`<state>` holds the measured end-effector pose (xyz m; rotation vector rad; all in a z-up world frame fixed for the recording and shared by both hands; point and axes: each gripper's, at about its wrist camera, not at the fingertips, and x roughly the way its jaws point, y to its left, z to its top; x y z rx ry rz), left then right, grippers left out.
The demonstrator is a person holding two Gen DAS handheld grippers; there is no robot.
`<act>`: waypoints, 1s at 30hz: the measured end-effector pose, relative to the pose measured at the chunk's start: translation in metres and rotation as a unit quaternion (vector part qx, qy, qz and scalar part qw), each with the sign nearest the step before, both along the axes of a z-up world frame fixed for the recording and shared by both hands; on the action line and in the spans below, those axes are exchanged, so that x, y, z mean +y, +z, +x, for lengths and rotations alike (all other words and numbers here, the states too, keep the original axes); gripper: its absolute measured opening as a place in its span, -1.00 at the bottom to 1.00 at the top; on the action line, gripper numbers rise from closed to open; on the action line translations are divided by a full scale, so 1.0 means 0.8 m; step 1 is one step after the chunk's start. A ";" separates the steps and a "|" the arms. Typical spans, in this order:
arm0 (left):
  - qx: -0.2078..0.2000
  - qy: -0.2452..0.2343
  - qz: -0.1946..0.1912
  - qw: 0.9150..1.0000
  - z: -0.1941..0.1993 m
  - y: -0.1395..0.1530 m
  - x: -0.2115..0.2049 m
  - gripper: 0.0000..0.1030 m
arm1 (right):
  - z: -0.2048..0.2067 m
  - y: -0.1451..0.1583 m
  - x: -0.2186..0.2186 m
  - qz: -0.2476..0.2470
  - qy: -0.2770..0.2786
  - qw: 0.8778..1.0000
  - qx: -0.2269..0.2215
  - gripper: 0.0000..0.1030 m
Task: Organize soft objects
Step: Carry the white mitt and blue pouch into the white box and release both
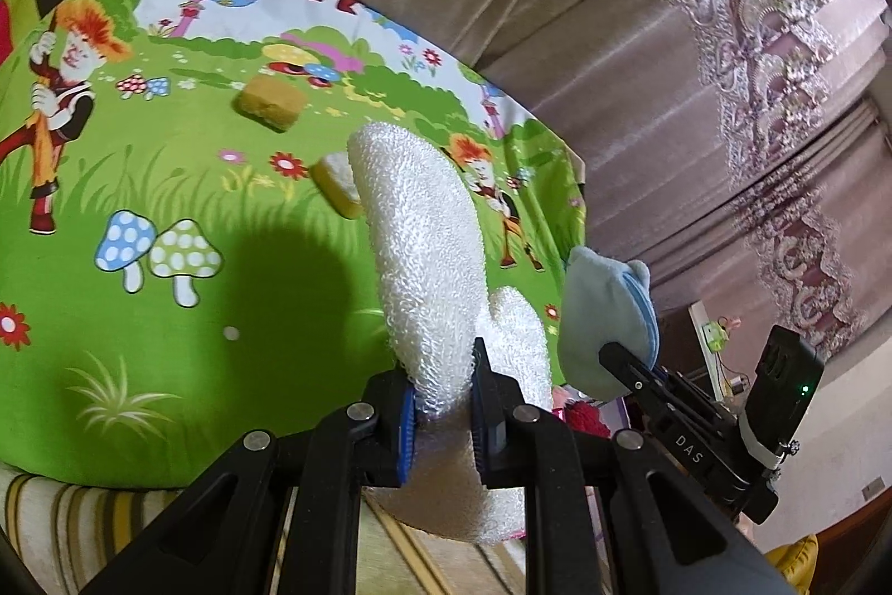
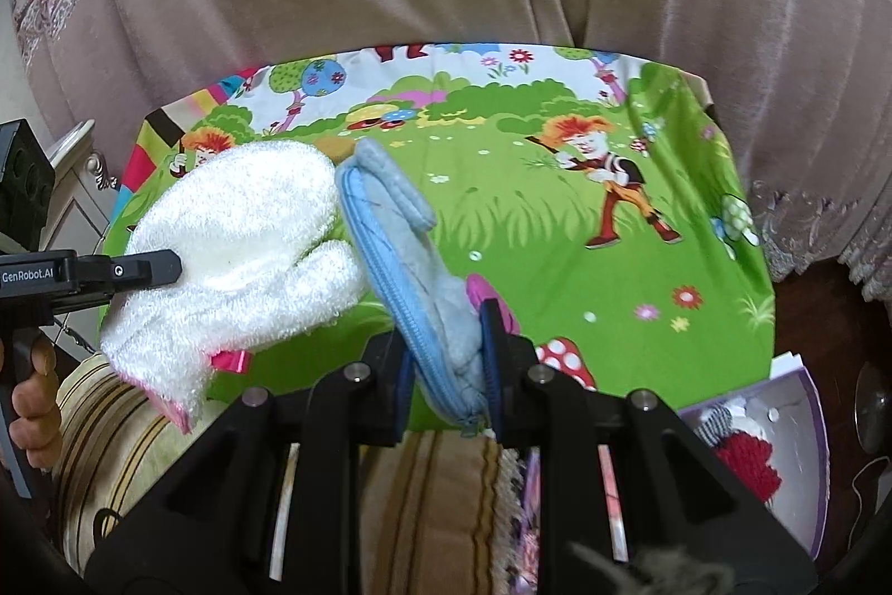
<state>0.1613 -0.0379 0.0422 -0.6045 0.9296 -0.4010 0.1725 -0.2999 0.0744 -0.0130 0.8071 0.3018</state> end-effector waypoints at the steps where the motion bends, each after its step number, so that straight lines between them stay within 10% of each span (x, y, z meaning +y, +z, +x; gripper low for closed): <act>1: -0.001 -0.003 -0.001 1.000 -0.001 0.001 -0.004 -0.68 | -0.003 0.001 -0.006 0.000 -0.004 1.000 -0.001 -0.51; 30: -0.007 -0.180 0.021 0.983 -0.009 0.021 -0.217 -0.68 | -0.095 0.005 -0.194 0.000 -0.146 0.989 0.010 -0.51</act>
